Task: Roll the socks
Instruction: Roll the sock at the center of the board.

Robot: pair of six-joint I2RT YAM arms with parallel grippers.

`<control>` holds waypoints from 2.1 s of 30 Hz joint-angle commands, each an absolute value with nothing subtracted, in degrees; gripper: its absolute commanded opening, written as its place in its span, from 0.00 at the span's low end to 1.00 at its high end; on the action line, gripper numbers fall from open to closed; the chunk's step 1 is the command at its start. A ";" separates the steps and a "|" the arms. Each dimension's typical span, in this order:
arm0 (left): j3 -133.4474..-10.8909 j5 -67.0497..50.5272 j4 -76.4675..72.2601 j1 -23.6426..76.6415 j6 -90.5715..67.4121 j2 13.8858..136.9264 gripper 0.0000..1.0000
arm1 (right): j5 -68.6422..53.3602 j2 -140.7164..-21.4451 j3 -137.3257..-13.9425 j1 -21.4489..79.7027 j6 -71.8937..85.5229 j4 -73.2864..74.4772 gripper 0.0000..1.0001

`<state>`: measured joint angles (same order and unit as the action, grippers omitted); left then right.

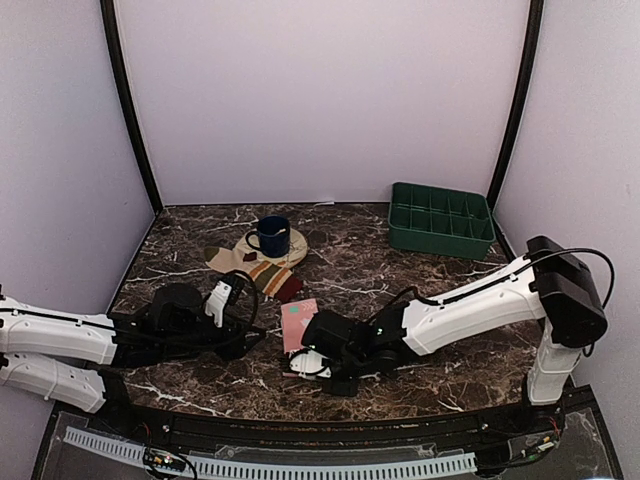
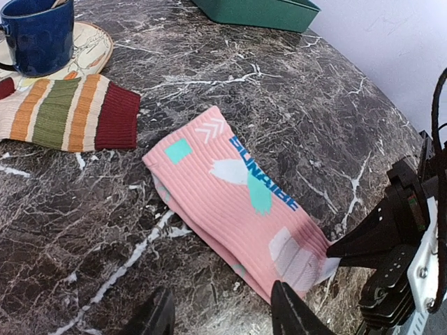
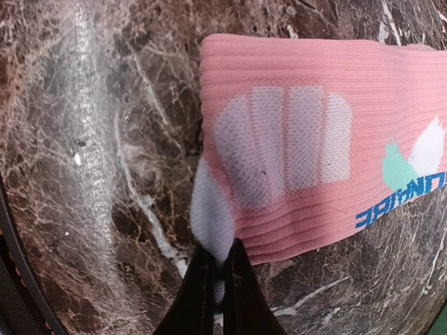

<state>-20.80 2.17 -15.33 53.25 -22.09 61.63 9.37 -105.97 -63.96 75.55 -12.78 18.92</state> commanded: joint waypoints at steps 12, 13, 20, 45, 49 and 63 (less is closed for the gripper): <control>-19.77 -6.63 -22.56 54.49 -18.47 66.52 0.53 | -9.23 -110.12 -78.28 67.94 -12.83 31.78 0.00; -19.82 -7.21 -22.87 54.57 -18.21 66.92 0.53 | -9.76 -110.47 -78.86 67.68 -13.03 32.60 0.00; -22.11 -11.08 -23.31 55.25 -15.27 71.43 0.54 | -14.62 -112.56 -81.97 65.66 -14.42 35.74 0.00; -27.24 -13.24 -26.08 58.09 -5.00 79.28 0.54 | -28.51 -118.40 -90.92 59.77 -17.95 44.01 0.00; -28.21 -13.82 -26.60 58.31 -4.16 80.71 0.54 | -30.15 -120.49 -93.68 59.51 -18.52 46.62 0.00; -30.15 -15.69 -27.77 58.93 -3.73 84.97 0.50 | -34.21 -124.68 -99.92 58.39 -19.51 51.09 0.00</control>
<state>-28.16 -12.14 -25.47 57.65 -6.04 85.08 -30.70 -123.35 -95.90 58.26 -19.31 54.48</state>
